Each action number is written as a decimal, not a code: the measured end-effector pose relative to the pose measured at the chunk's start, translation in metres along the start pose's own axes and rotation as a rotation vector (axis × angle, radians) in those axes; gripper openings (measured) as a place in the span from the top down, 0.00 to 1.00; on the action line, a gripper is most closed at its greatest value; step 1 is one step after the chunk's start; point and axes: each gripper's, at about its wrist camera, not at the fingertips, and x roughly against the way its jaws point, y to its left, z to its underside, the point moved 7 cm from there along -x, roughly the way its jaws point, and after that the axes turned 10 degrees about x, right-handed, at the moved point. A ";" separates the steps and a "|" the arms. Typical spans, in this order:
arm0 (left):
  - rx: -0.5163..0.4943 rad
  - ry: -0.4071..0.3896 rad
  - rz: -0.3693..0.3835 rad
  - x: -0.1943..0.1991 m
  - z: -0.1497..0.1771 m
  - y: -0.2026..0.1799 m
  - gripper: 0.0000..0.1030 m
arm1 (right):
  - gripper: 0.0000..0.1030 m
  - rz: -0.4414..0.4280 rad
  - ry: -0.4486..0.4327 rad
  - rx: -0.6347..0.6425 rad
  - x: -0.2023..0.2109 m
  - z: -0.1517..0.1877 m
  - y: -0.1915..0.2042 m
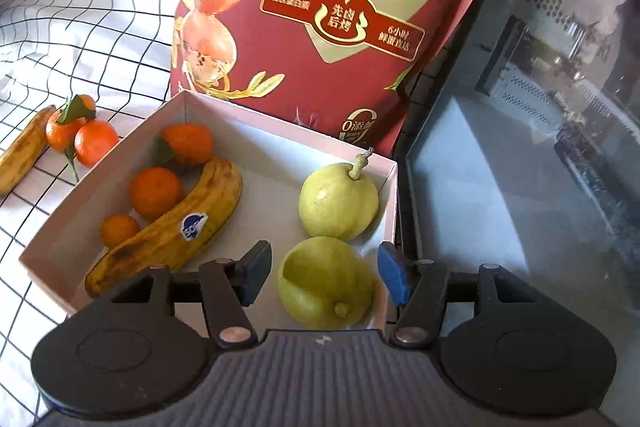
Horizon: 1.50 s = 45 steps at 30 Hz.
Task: Organize fruits
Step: 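Lower the pear into the box with the right gripper while the left gripper drops the tangerine in, then move the right gripper to the yellow banana and close on it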
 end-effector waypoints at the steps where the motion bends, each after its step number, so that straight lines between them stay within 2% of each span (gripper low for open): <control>1: -0.001 -0.001 -0.003 0.001 0.001 0.000 0.55 | 0.43 0.003 -0.005 -0.002 0.003 0.001 0.000; 7: 0.009 0.001 -0.016 0.007 0.008 0.008 0.55 | 0.42 0.016 -0.014 0.029 0.012 0.010 0.005; 18: 0.045 -0.003 -0.054 0.013 0.013 0.028 0.55 | 0.40 -0.110 -0.087 -0.168 0.063 -0.006 -0.006; 22: 0.038 -0.009 -0.069 0.017 0.014 0.032 0.55 | 0.40 -0.123 -0.108 -0.166 0.071 -0.013 0.005; 27: 0.049 -0.022 -0.083 0.025 0.013 0.041 0.55 | 0.40 -0.118 -0.053 -0.131 0.055 -0.018 0.029; 28: 0.054 -0.026 -0.087 0.027 0.013 0.044 0.55 | 0.42 -0.133 -0.042 -0.144 0.051 -0.019 0.032; 29: 0.058 -0.030 -0.093 0.028 0.013 0.047 0.55 | 0.49 -0.159 -0.038 -0.158 0.049 -0.021 0.037; 31: 0.064 -0.038 -0.109 0.031 0.014 0.053 0.55 | 0.56 -0.215 -0.053 -0.158 0.052 -0.030 0.053; 36: 0.073 -0.057 -0.153 0.041 0.014 0.067 0.55 | 0.55 -0.352 -0.122 -0.095 0.064 -0.070 0.116; 39: 0.073 -0.079 -0.196 0.050 0.012 0.078 0.55 | 0.45 -0.440 -0.113 -0.121 0.055 -0.090 0.160; 41: 0.082 -0.095 -0.221 0.057 0.011 0.087 0.55 | 0.40 -0.450 -0.096 -0.153 0.038 -0.103 0.185; 45: 0.120 -0.124 -0.251 0.073 0.009 0.106 0.55 | 0.40 -0.438 -0.014 -0.225 -0.003 -0.115 0.218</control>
